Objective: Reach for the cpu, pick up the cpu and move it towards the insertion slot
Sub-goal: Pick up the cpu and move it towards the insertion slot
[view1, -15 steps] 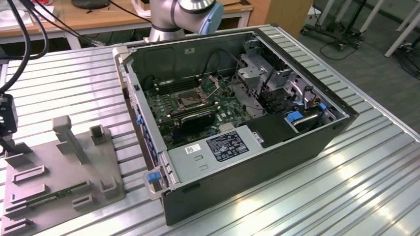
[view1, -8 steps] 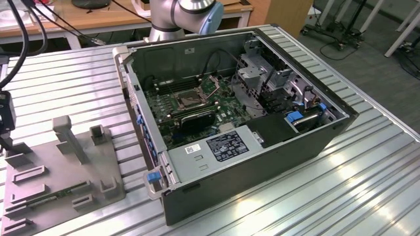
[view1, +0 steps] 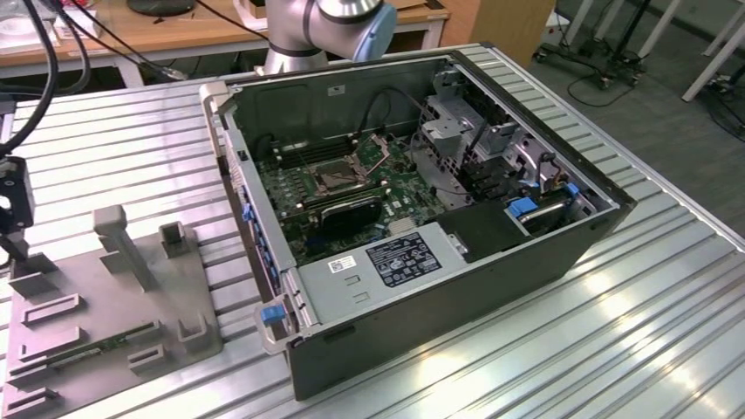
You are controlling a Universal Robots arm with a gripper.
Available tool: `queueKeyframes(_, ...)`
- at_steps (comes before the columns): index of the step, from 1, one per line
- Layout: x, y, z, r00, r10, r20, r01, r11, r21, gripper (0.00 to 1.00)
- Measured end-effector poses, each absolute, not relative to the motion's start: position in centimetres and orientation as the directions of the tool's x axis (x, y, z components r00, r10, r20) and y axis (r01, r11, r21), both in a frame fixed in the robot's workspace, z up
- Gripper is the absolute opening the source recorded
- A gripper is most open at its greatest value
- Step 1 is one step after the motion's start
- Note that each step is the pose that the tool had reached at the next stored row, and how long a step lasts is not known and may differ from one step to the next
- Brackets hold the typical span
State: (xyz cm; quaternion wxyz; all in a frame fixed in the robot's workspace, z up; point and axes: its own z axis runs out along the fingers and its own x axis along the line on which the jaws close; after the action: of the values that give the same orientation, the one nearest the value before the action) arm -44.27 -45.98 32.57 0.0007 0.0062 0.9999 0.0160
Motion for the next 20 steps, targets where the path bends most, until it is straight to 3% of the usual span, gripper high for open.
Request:
queueKeyframes(11, -43.4, -46.0, 33.0, -1.0, 0.013, -0.001, 0.013, 0.999, 0.032, 0.55)
queueKeyframes(20, -43.4, -45.9, 35.7, -1.0, 0.013, -0.001, 0.012, 0.999, 0.032, 0.55)
